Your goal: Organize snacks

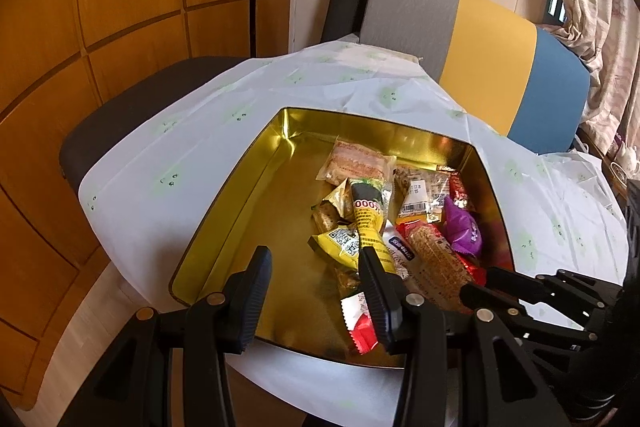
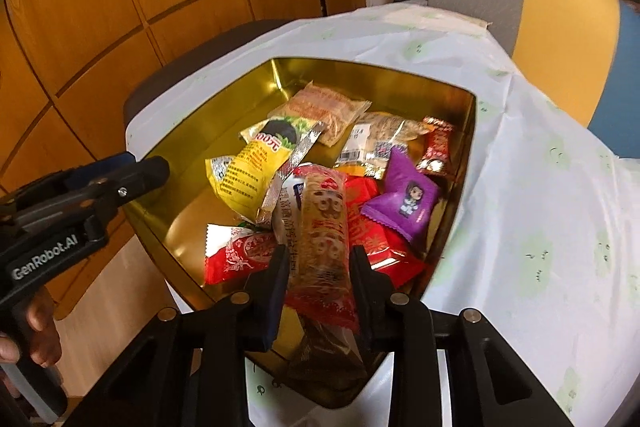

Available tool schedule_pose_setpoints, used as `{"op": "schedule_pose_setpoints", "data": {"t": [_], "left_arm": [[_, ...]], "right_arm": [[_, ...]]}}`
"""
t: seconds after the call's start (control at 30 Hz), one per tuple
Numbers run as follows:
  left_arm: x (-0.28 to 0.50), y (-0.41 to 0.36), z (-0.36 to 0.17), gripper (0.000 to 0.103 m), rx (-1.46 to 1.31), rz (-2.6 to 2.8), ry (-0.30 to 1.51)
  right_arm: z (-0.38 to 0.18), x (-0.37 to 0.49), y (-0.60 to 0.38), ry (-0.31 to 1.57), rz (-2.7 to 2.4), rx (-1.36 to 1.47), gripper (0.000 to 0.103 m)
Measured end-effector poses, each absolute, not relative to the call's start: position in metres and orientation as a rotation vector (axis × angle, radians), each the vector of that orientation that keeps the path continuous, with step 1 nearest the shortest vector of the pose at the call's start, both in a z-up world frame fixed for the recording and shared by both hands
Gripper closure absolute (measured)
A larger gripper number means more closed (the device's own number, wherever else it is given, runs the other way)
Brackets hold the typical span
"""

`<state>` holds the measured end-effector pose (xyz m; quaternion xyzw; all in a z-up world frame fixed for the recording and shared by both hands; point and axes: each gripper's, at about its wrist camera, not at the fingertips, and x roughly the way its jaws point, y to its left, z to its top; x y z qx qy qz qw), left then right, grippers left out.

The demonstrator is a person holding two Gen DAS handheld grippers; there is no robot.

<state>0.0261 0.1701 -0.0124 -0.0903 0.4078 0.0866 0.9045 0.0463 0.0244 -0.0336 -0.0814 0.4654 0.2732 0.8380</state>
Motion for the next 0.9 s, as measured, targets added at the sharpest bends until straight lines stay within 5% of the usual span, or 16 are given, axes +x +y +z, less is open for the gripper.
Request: {"op": "schedule_pose_setpoints", "data": {"t": [0.17,0.33,0.47,0.9], "left_arm": [[0.020,0.164,-0.005,0.057,-0.170,0.184,0.809],[0.016,0.152,0.000,0.057,-0.149,0.165,0.793],[0.010,0.137,0.002,0.056,-0.127,0.139,0.779],[-0.004,0.109,0.020,0.056,-0.054,0.172,0.713]], "right_arm": [[-0.022,0.039,0.011,0.933,0.523,-0.137,0.055],[-0.013,0.025,-0.005,0.887,0.446,-0.114,0.053],[-0.009,0.013,-0.019,0.846,0.348,-0.100,0.038],[-0.006,-0.006,-0.045,0.813,0.241,-0.065,0.032]]}}
